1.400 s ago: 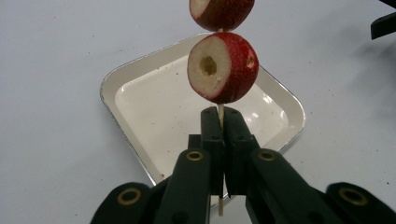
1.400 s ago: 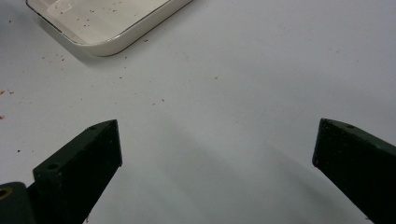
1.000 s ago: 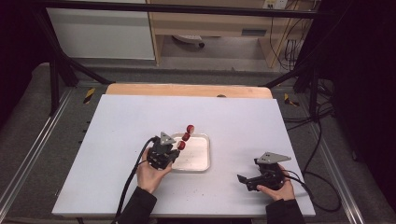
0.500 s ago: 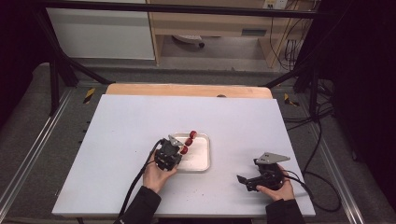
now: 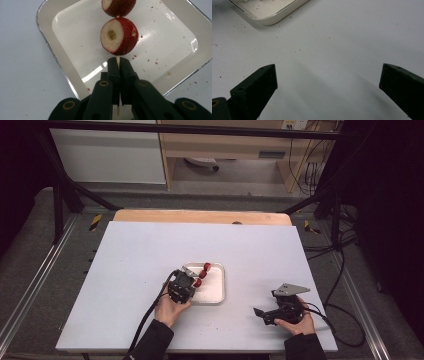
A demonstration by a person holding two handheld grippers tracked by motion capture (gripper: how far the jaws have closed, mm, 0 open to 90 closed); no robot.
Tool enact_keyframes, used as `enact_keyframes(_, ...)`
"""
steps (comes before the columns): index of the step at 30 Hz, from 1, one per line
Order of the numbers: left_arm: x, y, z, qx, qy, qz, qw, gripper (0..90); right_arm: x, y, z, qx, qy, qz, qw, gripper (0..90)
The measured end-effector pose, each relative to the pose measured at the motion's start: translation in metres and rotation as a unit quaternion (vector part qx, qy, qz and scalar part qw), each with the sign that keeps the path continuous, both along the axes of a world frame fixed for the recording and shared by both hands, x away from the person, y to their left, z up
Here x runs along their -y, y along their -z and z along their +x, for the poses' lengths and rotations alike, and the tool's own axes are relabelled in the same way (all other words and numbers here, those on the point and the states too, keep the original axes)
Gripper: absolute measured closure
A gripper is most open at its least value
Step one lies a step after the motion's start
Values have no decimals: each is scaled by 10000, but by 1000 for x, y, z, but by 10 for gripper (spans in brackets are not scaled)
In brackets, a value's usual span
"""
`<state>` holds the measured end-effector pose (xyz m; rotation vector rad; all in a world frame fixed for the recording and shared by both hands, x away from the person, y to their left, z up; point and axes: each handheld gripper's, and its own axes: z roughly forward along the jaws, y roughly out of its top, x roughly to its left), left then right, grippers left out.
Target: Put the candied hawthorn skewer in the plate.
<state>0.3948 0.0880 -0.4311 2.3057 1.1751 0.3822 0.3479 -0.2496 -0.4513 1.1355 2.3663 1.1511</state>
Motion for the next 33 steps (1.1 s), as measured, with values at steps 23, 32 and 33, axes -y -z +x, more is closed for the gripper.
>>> enact_keyframes(23, -17, -15, -2, 216, 376, -93, 9990, 641, 0, -1, -1, 6, 24, -1, 10000, 23)
enact_keyframes(32, -45, -30, -11, 264, 847, -381, 9953, 357, 1, -2, 0, 3, 41, 21, 10000, 19)
enact_keyframes(33, -49, -31, -12, 274, 873, -389, 9950, 334, 1, -2, 0, 4, 44, 22, 10000, 19)
